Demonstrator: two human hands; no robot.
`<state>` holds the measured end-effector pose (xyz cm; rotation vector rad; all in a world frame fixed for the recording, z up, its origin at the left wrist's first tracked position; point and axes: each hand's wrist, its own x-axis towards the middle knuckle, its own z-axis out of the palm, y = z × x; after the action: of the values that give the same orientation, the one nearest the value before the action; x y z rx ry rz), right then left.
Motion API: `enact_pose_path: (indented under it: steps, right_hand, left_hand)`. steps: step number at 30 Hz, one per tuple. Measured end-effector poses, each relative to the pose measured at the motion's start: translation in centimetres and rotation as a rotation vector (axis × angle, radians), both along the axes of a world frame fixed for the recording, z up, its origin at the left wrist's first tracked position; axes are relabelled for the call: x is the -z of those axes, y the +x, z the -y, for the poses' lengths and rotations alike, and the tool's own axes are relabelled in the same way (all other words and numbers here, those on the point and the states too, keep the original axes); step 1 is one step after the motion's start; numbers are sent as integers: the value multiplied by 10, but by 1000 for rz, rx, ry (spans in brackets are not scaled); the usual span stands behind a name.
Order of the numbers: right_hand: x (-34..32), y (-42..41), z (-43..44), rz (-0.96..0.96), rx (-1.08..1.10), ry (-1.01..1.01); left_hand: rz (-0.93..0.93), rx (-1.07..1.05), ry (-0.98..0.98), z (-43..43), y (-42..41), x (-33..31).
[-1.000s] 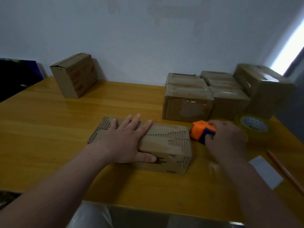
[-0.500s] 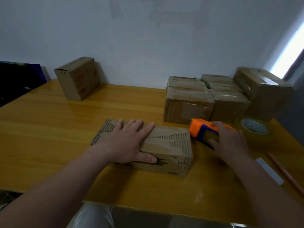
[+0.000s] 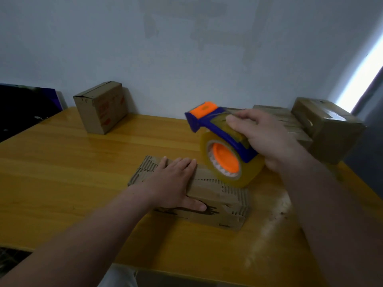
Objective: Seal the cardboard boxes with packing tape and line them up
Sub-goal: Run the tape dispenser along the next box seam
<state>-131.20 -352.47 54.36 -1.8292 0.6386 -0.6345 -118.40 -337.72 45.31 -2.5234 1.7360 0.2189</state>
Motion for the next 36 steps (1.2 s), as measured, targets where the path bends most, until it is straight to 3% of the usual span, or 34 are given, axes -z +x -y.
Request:
enact_pose_path:
  steps: [3,8,13,20,27,36]
  right_hand:
    - [9,12,-8,-94,-39,24]
    - [9,10,-8,-132,-30,-279]
    - [6,-1,3,-165,-162,-366]
    - [16,3,-4,-389,-151,-794]
    - [4,-1,0,-303,-196,-578]
    - [12,-2,22,-312,-260,-485]
  left_hand:
    - [1,2,13,0,1,0]
    - [-3,12,55,-8,7,-3]
    - [77,-85,105,-27,22,-4]
    - [0,-77,44,-35,32,1]
    - [-12,-28,-41,-26,34,0]
    - [-25,5,-100,-16,32,-1]
